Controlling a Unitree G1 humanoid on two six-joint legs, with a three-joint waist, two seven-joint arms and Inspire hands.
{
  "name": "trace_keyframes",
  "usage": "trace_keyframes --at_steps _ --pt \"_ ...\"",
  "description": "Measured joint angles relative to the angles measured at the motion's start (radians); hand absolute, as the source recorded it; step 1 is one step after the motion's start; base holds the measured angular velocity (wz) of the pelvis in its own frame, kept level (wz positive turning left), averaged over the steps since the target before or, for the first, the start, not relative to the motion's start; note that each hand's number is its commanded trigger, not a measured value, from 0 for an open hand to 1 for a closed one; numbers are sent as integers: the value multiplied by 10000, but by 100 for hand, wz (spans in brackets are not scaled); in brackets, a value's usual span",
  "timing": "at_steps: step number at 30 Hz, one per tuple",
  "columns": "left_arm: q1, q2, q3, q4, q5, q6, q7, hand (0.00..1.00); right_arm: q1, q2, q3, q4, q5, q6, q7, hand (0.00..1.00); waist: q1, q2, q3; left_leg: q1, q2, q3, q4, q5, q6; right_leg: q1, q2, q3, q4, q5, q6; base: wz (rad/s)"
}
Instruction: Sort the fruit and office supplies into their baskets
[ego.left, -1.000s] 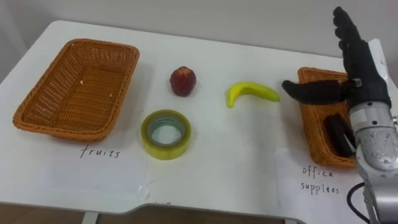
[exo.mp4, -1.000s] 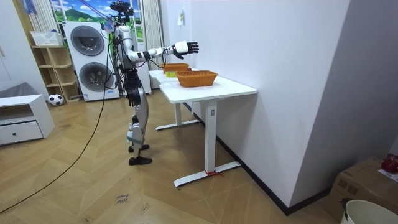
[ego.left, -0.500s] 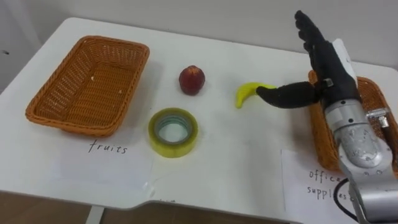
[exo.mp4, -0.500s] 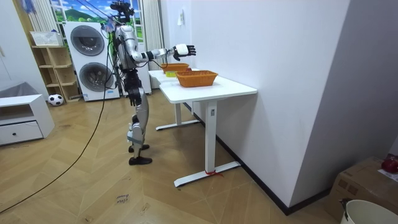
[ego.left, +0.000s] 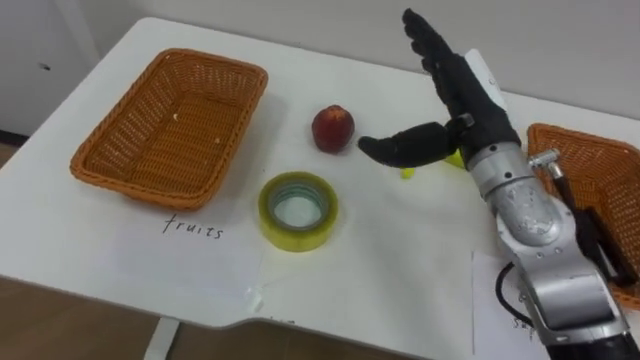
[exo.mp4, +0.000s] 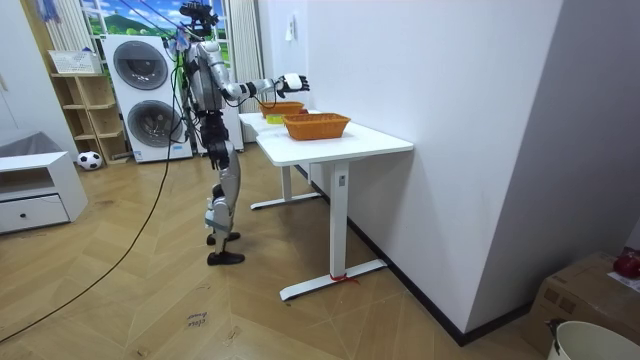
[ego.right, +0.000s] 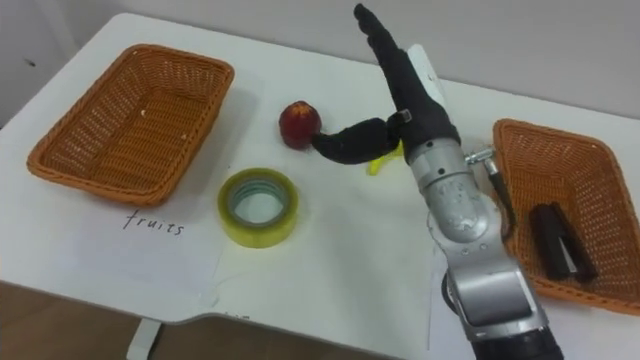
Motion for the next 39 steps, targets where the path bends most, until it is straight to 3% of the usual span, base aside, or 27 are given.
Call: trace_keyframes --at_steps 7,12,19,26,30,39 --pt "-35 -89 0 -252 58 -14 18 0 -13 60 349 584 -62 -3 -103 0 309 87 62 -88 -88 -47 -15 38 52 -2 -105 -38 -97 -1 9 1" --pt "-107 -218 5 -476 110 -8 -47 0 -40 260 638 969 -70 14 -101 0 526 139 96 -181 -103 -89 -66 60 58 -26 -104 -413 -157 8 23 7" --pt "-63 -254 -21 -720 55 -8 -83 0 -68 366 803 1214 -458 14 -218 0 756 136 85 -281 -97 -176 -82 93 37 -60 -97 -578 -160 7 23 8" --pt "-35 -202 -178 -746 72 -4 -70 0 -485 538 1521 1322 -1155 19 -322 0 821 89 55 -289 -95 -288 -17 98 44 -64 -136 -581 -161 7 23 4" --pt "-91 -192 -178 -755 97 -2 -149 0 -756 617 1536 1723 -1168 28 -330 0 998 37 30 -293 -107 -318 -13 107 57 -49 -157 -581 -162 7 23 3" --pt "-127 -152 -255 -755 79 -1 -208 0 -756 654 1560 1726 -1202 29 -318 0 1008 -5 35 -365 -240 -450 19 175 117 -13 -240 -591 -155 -5 43 3"
